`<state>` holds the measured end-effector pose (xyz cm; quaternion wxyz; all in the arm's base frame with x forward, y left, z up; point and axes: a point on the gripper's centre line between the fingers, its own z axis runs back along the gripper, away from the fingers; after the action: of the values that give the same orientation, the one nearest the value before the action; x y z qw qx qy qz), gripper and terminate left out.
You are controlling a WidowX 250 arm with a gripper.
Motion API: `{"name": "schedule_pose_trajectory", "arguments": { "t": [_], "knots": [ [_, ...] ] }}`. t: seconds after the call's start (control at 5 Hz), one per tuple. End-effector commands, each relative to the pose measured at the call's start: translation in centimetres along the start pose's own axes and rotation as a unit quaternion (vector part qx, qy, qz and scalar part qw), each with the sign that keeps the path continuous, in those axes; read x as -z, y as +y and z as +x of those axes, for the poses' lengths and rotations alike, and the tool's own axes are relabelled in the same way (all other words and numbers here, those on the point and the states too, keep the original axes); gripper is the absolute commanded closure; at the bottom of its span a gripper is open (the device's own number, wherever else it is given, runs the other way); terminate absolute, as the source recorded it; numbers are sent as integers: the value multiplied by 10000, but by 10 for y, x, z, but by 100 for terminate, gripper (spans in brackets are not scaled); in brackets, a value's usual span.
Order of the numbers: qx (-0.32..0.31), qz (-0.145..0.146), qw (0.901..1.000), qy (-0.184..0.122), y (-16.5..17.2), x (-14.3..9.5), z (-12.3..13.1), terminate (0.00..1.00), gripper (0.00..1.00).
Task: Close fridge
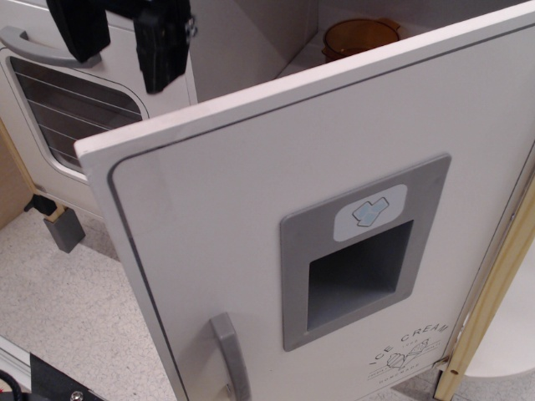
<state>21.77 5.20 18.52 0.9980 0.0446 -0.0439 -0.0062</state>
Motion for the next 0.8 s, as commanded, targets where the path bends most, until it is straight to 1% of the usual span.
{"name": "schedule_pose_trajectory", "arguments": {
  "t": [0.0, 0.2, 0.4, 0.6],
  "knots": [
    [38, -257, 9992, -316, -18, -47, 0, 0, 0],
    [730, -551, 9950, -412, -35, -68, -7, 0, 0],
    [1334, -715, 9871, -519, -49, -80, -12, 0, 0],
    [1718, -786, 9811, -412, -64, -73, -18, 0, 0]
  ]
}}
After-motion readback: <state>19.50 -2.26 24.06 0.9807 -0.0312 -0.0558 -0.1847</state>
